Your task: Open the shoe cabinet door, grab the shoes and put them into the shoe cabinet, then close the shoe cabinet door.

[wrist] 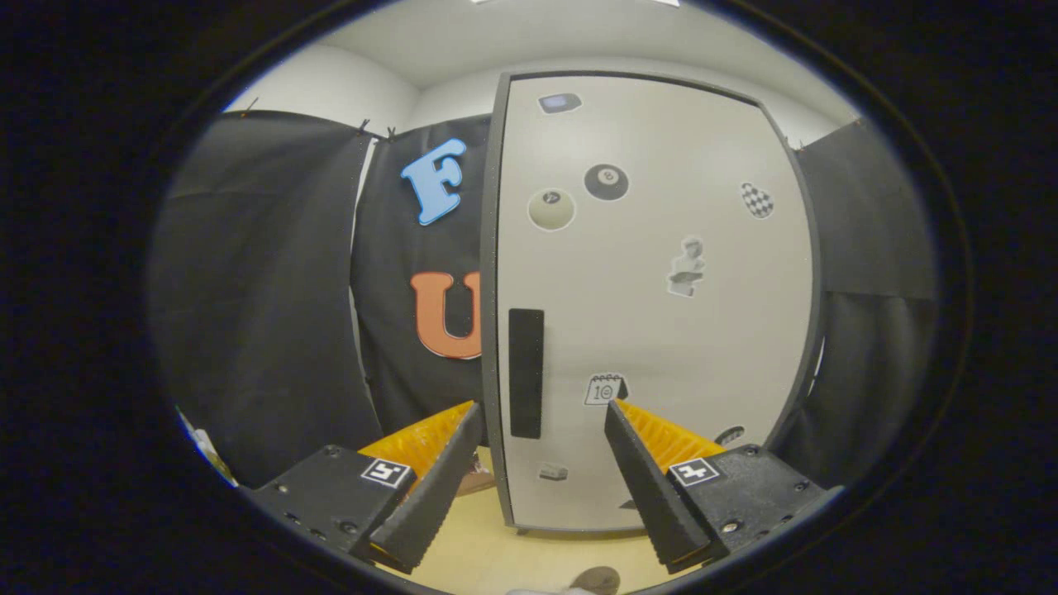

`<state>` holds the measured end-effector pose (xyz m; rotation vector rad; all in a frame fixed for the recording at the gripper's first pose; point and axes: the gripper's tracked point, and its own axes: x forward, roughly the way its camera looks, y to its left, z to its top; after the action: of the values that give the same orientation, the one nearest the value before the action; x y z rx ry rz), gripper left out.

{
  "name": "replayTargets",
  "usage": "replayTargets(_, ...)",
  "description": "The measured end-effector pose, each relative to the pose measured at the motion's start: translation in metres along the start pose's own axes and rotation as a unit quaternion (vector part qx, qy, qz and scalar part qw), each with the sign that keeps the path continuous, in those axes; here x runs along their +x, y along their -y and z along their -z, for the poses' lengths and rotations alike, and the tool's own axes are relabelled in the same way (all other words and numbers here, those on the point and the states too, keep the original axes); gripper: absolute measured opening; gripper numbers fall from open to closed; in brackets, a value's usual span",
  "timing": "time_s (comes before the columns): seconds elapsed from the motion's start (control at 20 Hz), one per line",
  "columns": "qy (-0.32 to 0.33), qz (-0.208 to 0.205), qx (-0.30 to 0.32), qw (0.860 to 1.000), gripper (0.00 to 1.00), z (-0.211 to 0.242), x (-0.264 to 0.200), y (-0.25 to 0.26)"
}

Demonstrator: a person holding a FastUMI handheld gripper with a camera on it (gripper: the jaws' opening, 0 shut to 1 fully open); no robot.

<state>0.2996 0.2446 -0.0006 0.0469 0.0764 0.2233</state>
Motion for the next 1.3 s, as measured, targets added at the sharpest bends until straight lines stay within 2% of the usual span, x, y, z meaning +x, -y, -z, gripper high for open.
replayTargets(0.3,-0.035,0.024,0.033,0.999,0.98,0.011,0.065,-0.002)
replayTargets(0.4,-0.039,0.030,0.035,0.998,0.94,0.013,0.075,-0.005)
replayTargets(0.5,-0.046,0.023,0.043,0.998,0.84,0.015,0.081,-0.013)
replayTargets(0.55,-0.055,0.031,0.046,0.997,0.74,0.018,0.081,-0.014)
replayTargets(0.7,-0.059,0.071,0.040,0.995,0.62,0.018,0.085,-0.007)
replayTargets(0.8,-0.058,0.086,0.033,0.994,0.48,0.017,0.084,-0.003)
replayTargets(0.85,-0.058,0.085,0.035,0.994,0.41,0.018,0.083,-0.005)
replayTargets(1.1,-0.059,0.030,0.027,0.997,0.35,0.020,0.077,-0.004)
replayTargets(1.3,-0.055,0.003,0.012,0.998,0.31,0.023,0.041,-0.003)
